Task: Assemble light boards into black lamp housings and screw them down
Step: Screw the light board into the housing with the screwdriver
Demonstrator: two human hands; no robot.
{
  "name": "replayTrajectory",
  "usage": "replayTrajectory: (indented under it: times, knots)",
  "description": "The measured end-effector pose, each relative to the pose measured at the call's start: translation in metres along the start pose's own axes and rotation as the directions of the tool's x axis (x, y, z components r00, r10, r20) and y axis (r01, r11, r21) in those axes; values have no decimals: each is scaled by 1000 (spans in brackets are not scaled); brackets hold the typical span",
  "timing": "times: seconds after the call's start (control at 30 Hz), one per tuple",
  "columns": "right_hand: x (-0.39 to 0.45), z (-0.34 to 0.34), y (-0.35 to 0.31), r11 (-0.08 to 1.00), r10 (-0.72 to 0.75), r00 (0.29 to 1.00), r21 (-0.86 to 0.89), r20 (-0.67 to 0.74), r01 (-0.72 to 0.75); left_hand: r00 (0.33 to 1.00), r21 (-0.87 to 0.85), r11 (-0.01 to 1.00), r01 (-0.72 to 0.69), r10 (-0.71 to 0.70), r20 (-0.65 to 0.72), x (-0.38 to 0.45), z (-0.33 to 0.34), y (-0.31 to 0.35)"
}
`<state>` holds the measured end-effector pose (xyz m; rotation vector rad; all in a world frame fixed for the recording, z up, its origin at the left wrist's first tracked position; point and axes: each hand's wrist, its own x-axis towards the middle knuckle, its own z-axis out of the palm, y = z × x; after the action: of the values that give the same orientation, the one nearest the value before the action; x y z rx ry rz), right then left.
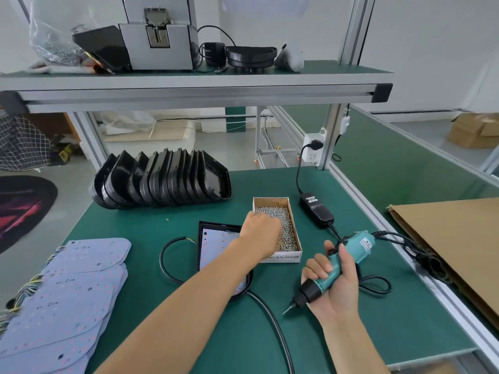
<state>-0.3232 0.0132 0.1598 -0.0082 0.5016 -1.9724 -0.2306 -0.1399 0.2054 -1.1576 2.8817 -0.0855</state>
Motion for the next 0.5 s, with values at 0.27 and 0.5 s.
replayTrajectory:
  times: [0.27, 0.5]
  knots:
    - [-1, -1, 0, 1000, -5, 1000, -13, -7, 5, 1000, -11, 1000, -15, 15, 18, 7, 3, -4]
    - [-4, 5, 2, 997, -69, 998, -37, -10, 68, 998, -27, 998, -54, 54, -19, -3, 7, -17]
